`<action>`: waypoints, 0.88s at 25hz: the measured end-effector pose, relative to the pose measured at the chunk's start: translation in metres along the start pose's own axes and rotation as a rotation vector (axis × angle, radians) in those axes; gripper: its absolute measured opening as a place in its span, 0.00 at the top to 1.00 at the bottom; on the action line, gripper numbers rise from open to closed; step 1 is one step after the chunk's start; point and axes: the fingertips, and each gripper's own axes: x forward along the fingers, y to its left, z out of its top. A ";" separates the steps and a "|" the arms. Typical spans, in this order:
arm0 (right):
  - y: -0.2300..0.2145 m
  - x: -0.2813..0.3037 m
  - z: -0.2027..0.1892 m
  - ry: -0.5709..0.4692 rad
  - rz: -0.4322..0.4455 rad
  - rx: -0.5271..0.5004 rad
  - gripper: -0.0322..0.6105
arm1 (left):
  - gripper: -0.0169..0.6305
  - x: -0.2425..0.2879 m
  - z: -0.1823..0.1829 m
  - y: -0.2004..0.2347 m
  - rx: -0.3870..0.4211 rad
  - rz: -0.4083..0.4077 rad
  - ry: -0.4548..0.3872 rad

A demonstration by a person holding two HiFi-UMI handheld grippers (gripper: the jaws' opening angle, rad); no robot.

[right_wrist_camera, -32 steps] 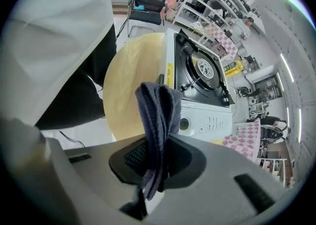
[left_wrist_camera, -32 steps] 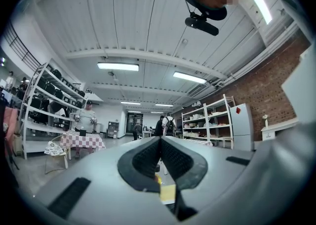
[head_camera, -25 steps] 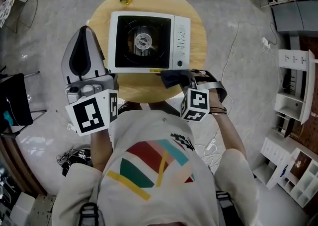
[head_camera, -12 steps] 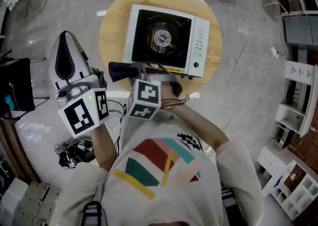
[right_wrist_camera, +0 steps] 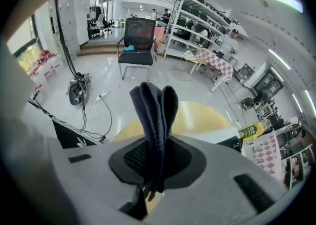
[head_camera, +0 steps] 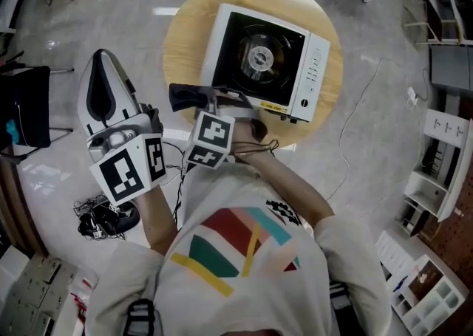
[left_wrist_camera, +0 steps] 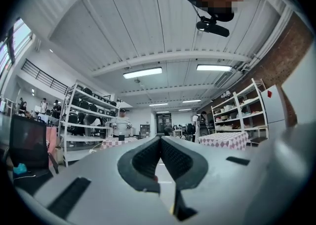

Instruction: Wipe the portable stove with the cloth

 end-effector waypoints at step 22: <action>-0.004 -0.053 -0.153 0.163 -0.067 0.137 0.90 | 0.97 0.017 0.010 -0.075 -0.024 -0.182 -0.031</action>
